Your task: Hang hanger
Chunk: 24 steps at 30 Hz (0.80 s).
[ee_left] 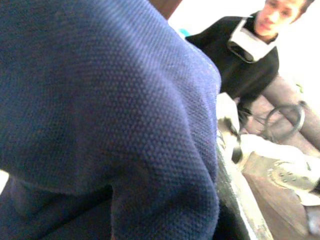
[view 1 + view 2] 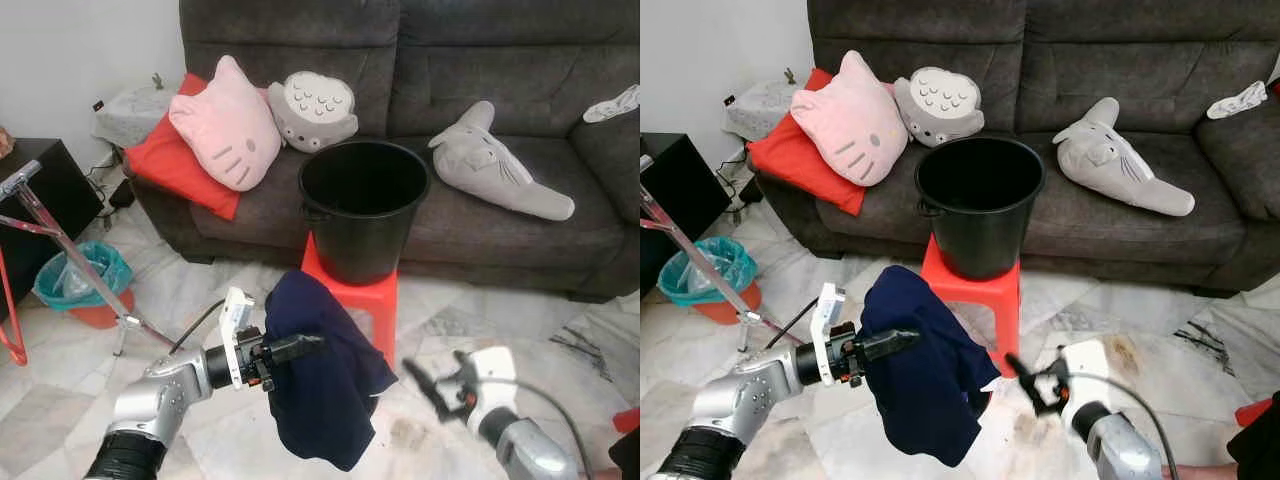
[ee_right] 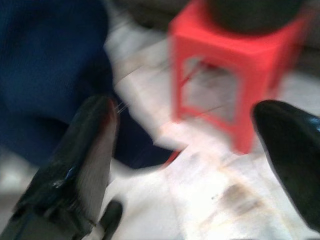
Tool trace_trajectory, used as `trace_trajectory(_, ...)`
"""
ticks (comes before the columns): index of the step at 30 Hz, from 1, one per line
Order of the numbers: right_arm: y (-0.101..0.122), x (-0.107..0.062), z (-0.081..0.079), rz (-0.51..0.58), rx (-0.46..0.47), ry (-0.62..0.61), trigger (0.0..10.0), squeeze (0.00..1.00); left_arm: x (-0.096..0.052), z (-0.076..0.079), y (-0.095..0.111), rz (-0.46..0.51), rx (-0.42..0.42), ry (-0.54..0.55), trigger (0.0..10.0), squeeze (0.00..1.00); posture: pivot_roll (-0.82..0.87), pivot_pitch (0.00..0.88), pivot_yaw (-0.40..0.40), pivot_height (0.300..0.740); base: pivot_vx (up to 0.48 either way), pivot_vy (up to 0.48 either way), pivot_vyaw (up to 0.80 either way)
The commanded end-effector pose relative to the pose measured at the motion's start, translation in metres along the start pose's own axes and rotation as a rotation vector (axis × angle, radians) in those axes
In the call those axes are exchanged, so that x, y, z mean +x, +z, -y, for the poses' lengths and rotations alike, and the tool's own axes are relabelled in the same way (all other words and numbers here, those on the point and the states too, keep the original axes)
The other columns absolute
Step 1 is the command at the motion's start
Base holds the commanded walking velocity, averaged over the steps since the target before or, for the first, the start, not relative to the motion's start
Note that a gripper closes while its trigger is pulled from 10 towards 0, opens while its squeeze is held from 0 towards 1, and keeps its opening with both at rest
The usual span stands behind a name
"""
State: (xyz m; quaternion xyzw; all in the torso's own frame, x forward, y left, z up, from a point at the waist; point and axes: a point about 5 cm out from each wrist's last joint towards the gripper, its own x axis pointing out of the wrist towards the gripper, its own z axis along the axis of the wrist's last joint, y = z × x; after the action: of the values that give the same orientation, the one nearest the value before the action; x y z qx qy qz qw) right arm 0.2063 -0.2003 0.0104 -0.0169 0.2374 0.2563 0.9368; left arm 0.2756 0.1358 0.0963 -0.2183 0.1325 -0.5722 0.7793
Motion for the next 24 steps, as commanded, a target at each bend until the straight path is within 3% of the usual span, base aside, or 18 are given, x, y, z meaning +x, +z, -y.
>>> trace_trajectory(1,0.0,-0.006,-0.018,-0.025,-0.038,0.207,10.0,0.0,-0.002,0.006,0.009,0.001,0.023,-0.059,10.0,0.0,-0.04,0.017,0.062,0.74,0.0,0.0,0.0)
trace_trajectory(4,-0.005,-0.019,-0.025,-0.093,-0.103,0.364,10.0,0.0,-0.003,0.008,0.014,0.007,0.026,-0.074,10.0,0.0,-0.04,0.019,0.063,0.74,0.0,0.0,0.0)
trace_trajectory(9,-0.01,-0.031,-0.015,-0.18,-0.195,0.427,10.0,0.0,-0.006,0.013,0.021,0.002,0.031,-0.119,10.0,0.0,-0.04,0.028,0.064,0.74,0.0,0.0,0.0)
trace_trajectory(14,0.0,-0.039,-0.014,-0.189,-0.214,0.515,10.0,0.0,-0.009,0.013,0.024,-0.003,0.036,-0.123,10.0,0.0,-0.04,0.033,0.068,0.74,0.0,0.0,0.0)
trace_trajectory(19,0.021,-0.038,-0.022,-0.104,-0.208,0.601,10.0,0.0,-0.008,0.016,0.024,-0.003,0.022,-0.145,10.0,0.0,-0.03,0.036,0.074,0.74,0.0,0.0,0.0)
trace_trajectory(24,0.061,-0.033,-0.05,0.065,-0.223,0.757,10.0,0.0,-0.007,0.017,0.022,-0.007,0.01,-0.149,10.0,0.0,-0.03,0.038,0.077,0.74,0.0,0.0,0.0)
